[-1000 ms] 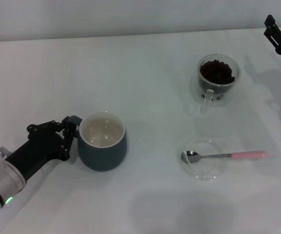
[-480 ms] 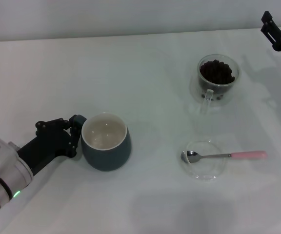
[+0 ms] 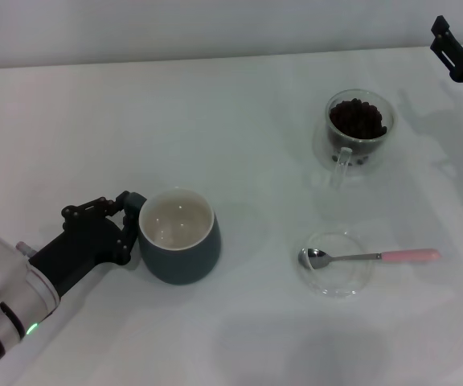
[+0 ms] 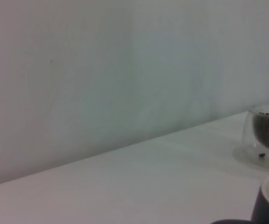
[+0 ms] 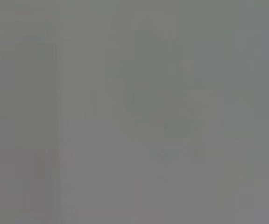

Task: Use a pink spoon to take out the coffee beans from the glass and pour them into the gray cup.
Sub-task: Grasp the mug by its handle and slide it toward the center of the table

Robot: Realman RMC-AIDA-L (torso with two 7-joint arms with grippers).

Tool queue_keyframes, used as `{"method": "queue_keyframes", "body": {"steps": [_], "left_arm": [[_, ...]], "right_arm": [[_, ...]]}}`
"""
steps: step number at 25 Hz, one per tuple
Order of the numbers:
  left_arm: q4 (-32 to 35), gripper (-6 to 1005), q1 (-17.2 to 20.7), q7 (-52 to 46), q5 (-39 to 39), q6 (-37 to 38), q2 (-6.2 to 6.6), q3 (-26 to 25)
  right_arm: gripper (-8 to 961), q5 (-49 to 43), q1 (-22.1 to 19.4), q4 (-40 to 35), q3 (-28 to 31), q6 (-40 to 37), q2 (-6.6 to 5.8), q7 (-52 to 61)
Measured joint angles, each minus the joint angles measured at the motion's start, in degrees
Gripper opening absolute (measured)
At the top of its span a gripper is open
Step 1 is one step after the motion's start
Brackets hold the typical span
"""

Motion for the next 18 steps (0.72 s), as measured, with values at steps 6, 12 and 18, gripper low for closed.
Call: {"method": "queue_keyframes", "body": {"steps": [6,12,18], "left_arm": [[-0.4,301,0.8,0.0,-0.5,0.0,0.08,-1.0],[-0.6,568,2.2,0.0,-0.6,-0.4,0.22,-2.3],[-0.6,809,4.6,0.0,-0.6,-3.1,0.24,-3.2]], "right_arm": [[840,0.0,0.0,0.0,0.0,0.0,0.00,0.0],[840,0.1,-0.5,0.0,1.3,0.0,0.00,0.0],[840,0.1,-0.9,-0.1,1.4,0.1,0.00,2.5]]}}
